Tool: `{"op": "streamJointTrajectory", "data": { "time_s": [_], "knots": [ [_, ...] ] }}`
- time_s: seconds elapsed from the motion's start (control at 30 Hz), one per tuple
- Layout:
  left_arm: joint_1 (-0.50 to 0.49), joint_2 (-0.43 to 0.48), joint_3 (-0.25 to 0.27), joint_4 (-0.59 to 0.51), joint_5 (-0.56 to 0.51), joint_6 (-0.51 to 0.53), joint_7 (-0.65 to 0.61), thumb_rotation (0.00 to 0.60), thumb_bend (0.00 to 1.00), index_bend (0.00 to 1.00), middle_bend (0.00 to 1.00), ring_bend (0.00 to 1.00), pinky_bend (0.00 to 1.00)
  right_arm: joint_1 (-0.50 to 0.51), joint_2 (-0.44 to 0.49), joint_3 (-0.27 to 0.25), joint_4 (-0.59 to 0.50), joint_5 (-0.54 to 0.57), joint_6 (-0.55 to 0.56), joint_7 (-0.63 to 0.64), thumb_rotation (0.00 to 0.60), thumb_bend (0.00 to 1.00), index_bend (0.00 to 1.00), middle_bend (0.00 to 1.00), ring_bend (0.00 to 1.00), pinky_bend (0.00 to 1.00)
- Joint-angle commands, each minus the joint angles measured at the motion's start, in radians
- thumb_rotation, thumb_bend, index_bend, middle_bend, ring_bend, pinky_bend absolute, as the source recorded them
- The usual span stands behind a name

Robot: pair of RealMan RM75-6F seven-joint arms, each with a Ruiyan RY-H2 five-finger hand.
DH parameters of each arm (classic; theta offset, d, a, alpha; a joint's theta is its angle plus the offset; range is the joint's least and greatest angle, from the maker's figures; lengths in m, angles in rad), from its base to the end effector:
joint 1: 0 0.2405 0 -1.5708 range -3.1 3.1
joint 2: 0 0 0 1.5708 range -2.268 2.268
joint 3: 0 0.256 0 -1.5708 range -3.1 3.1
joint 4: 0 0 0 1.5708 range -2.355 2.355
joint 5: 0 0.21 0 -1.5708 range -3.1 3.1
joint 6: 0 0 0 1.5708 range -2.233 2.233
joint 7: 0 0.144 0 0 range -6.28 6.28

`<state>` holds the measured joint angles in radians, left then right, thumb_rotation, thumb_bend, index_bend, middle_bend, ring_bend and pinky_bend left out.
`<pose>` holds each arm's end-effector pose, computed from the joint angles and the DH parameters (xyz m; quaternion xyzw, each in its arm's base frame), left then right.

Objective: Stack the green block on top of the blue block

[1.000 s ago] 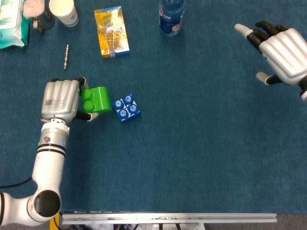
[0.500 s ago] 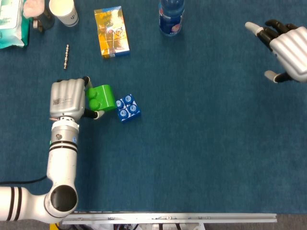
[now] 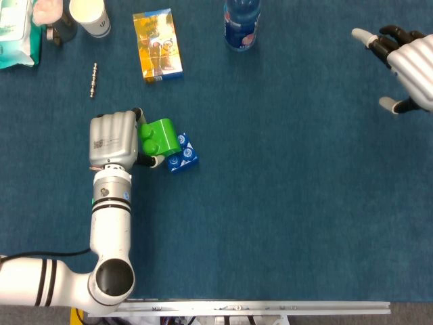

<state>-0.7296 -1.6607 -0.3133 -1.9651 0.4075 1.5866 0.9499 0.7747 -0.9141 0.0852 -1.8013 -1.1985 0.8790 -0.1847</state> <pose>-0.1211 0.2814 0.0014 -0.6015 -0.5252 -0.2348 0.5542 -0.1660 -0.3426 0.1464 0.7812 -0.3115 0.3048 0.4469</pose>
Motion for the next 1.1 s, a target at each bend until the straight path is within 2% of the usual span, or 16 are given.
{"op": "streamJointTrajectory", "data": {
  "time_s": [0.03,0.53,1.1],
  "knots": [
    [-0.007,-0.015,-0.008,0.010,-0.008,0.014,0.004,0.522,0.04,0.45,0.45,0.42,0.32,-0.003,0.001,0.005,0.009,-0.009,-0.008,0.011,0.600,0.17,0.04,0.27,0.14,0.31],
    [-0.017,-0.097,-0.038,0.019,-0.026,0.137,0.030,0.520,0.04,0.46,0.45,0.42,0.32,-0.007,-0.001,0.027,0.076,-0.084,-0.061,0.113,0.600,0.17,0.04,0.27,0.14,0.31],
    [-0.032,-0.178,-0.038,0.049,-0.020,0.185,0.087,0.516,0.04,0.46,0.45,0.42,0.32,-0.028,-0.003,0.029,0.118,-0.136,-0.076,0.182,0.600,0.17,0.04,0.27,0.14,0.31]
  ]
}}
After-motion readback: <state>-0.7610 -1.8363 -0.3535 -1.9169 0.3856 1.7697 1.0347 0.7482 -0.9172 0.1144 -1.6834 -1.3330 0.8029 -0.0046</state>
